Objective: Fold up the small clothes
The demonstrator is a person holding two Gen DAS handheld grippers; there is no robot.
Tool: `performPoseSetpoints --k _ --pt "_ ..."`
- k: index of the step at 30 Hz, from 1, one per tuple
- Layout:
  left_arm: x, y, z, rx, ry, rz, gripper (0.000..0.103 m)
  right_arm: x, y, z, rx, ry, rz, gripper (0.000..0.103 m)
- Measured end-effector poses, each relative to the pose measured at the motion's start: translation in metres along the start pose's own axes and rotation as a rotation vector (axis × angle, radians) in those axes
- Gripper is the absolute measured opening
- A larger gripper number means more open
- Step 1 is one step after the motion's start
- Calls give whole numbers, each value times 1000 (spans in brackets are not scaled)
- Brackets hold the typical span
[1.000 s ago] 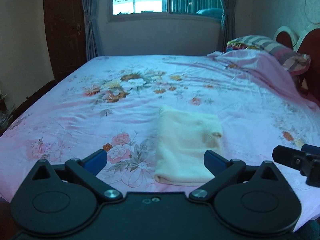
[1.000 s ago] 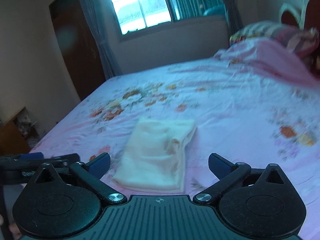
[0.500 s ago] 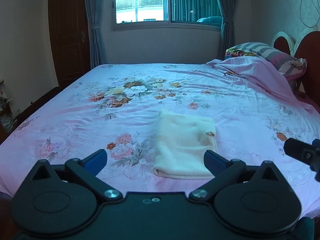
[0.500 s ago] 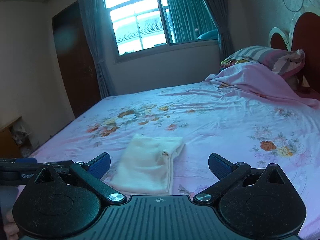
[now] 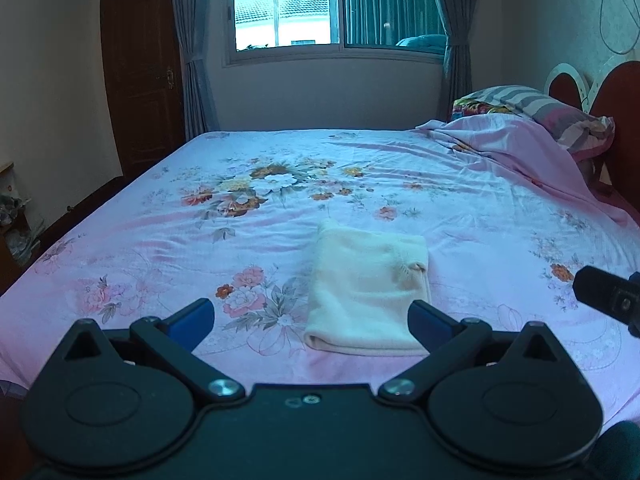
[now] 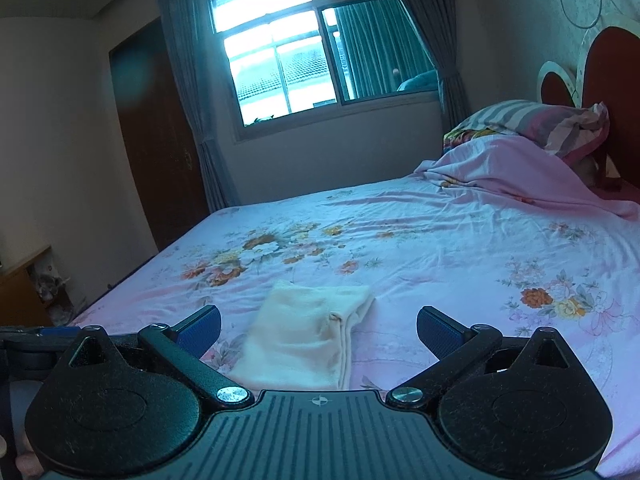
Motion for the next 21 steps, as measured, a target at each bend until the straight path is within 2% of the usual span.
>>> performPoseSetpoints --k 7,21 --pt "-4 1 -6 -12 5 5 101 3 1 -3 52 -10 -27 103" --pt "-25 -1 -12 -16 -30 32 101 -11 -5 -17 4 -48 2 103"
Point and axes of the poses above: each gripper's, at about its wrist camera, not at the fingertips, and x roughly against the way its jaws point, z to its left, y to its top, the point moved 10 cm from there along -x, roughly the way its jaws point, and after that the axes turned 2 degrees about -z, right-handed, at the moved point
